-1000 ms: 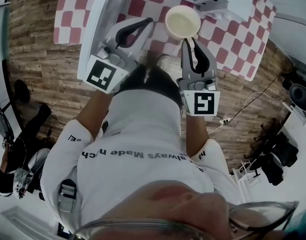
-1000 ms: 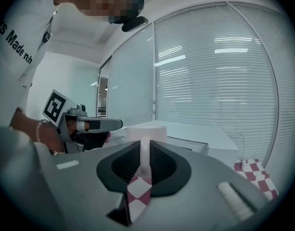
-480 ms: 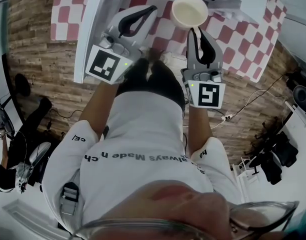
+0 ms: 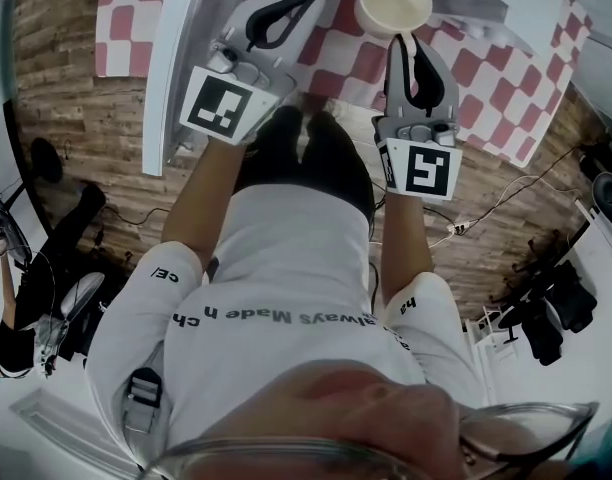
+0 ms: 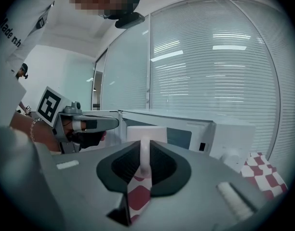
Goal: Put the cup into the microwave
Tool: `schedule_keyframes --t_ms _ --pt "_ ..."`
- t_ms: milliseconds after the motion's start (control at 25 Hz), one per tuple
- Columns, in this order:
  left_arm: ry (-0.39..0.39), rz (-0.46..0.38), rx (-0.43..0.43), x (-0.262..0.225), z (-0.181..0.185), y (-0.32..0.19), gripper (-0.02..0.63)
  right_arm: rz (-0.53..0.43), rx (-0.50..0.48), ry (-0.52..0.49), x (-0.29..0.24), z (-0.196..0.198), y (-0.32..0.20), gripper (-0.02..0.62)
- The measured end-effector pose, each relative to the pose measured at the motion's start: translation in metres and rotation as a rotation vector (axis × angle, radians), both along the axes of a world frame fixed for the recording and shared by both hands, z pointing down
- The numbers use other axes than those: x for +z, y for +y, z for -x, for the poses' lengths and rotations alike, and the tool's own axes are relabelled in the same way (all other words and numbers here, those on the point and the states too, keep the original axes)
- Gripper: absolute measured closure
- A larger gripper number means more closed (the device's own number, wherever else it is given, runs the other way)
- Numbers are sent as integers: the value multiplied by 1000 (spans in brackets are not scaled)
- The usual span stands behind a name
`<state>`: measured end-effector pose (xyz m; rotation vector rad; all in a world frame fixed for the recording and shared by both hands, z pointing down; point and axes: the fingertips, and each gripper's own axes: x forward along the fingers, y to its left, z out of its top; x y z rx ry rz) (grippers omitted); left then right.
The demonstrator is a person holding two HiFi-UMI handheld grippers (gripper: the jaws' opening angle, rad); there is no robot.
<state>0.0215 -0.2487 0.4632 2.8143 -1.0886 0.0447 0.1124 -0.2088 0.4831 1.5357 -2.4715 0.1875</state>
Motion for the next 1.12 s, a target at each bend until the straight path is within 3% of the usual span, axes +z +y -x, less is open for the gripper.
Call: schedule_keyframes --t_ms 280,1120 --pt "19 7 -30 18 -2 -17 601 -3 39 -18 18 -1 -20 556" --pt "-31 -7 -33 65 -8 -73 601 -41 83 -23 62 3 -85 557"
